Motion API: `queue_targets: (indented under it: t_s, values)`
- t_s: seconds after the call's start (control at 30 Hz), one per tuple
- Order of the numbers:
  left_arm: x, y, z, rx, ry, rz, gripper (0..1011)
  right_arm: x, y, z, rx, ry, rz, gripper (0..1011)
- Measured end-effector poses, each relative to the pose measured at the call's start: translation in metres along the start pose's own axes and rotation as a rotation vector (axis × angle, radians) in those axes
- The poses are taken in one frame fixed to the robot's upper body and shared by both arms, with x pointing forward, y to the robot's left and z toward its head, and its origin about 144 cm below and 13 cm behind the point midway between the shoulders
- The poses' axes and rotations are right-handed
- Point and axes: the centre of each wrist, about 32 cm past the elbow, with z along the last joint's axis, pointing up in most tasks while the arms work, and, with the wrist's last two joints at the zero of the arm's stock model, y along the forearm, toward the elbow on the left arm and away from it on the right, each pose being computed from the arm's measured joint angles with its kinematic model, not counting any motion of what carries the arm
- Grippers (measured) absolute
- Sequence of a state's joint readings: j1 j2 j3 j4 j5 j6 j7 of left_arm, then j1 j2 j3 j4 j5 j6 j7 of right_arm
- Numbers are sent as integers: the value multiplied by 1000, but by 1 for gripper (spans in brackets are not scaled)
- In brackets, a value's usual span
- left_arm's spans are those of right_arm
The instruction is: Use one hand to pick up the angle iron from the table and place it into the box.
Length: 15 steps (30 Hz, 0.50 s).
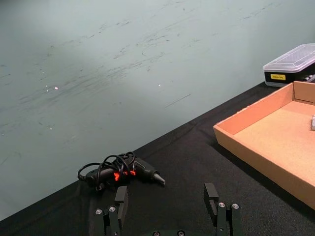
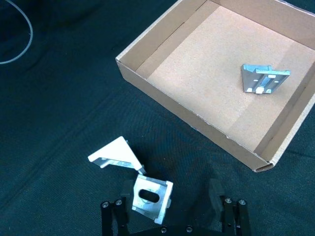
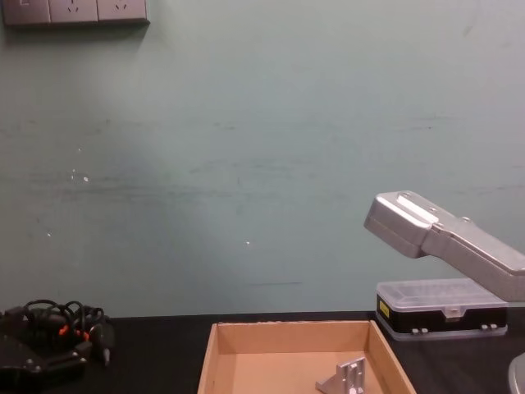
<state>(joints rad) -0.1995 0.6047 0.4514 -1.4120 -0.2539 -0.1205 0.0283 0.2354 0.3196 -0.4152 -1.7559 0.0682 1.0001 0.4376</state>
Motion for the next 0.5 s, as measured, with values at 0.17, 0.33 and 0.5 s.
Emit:
queue_targets:
  t_s: [0.17, 0.33, 0.5]
  values:
    - [0, 0, 0, 0, 0, 0, 1011, 0, 0, 0, 1, -1, 0, 890]
    - [0, 0, 0, 0, 0, 0, 1011, 0, 0, 0, 1, -1, 0, 769]
    - [0, 0, 0, 0, 0, 0, 1011, 0, 0, 0, 1, -2, 0, 594]
